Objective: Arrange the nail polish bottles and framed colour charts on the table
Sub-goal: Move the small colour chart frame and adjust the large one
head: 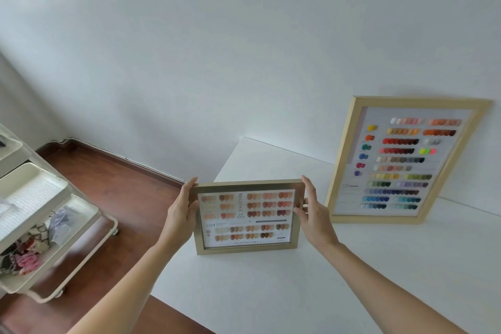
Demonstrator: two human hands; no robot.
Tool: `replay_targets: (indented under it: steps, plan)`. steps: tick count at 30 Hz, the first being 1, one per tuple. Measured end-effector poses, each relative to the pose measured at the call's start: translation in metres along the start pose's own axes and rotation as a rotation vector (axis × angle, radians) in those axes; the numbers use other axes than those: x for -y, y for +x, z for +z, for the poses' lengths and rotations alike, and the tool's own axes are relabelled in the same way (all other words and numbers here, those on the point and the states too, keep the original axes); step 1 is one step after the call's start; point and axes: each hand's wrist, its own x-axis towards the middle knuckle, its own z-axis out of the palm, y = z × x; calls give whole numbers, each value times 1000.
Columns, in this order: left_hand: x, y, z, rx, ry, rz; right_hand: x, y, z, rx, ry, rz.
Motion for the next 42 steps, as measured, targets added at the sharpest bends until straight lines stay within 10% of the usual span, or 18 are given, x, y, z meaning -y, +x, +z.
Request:
replay_targets:
  steps: [14,24,42]
  plan:
    - [-98,-26,32,-281,86,123,-17,-43,-72,-90,-15,-19]
    - [-228,-27,135,-60,24,394,-64,-90,-186,-181,-89,80]
    - [-263,68,260,66,-40,233,-148,-9,-275,-343,-226,292]
